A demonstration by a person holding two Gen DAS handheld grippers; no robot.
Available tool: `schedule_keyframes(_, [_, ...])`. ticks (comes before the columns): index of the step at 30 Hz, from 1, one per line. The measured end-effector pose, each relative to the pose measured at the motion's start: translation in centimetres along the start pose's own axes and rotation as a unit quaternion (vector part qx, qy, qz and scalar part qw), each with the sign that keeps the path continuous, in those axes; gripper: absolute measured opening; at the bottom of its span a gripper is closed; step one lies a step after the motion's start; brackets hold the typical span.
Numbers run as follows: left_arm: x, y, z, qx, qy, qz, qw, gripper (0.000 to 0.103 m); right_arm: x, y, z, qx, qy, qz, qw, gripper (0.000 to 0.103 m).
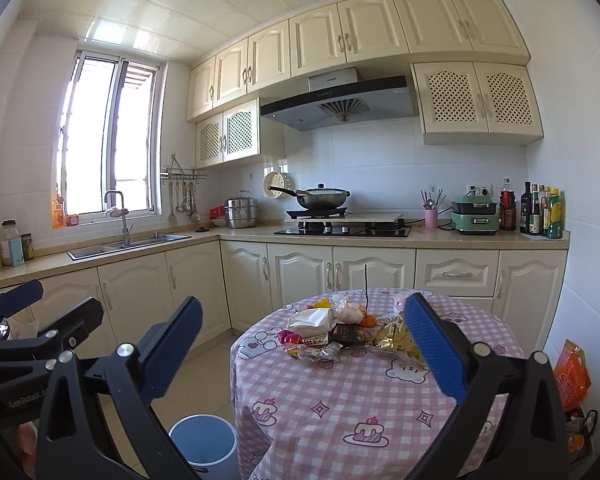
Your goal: Collect trash
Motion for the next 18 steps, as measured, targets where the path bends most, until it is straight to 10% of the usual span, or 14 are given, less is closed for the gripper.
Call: schedule_keyframes(18, [0.04, 0.12, 0.19, 0.001, 0.000, 0.001, 1.0000, 0.096, -0.04, 0.08, 0.10, 0.000, 0.000, 0.001, 1.000, 0.099])
Point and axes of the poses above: each gripper's, at about its wrist camera, not at the fingertips, and y roughly the way its jaws point, z to its left, x to its top, the point moved 2 cm from there along y, roughly the way its jaws point, and after that the axes turned 7 degrees about z, right-handed, at the moved point
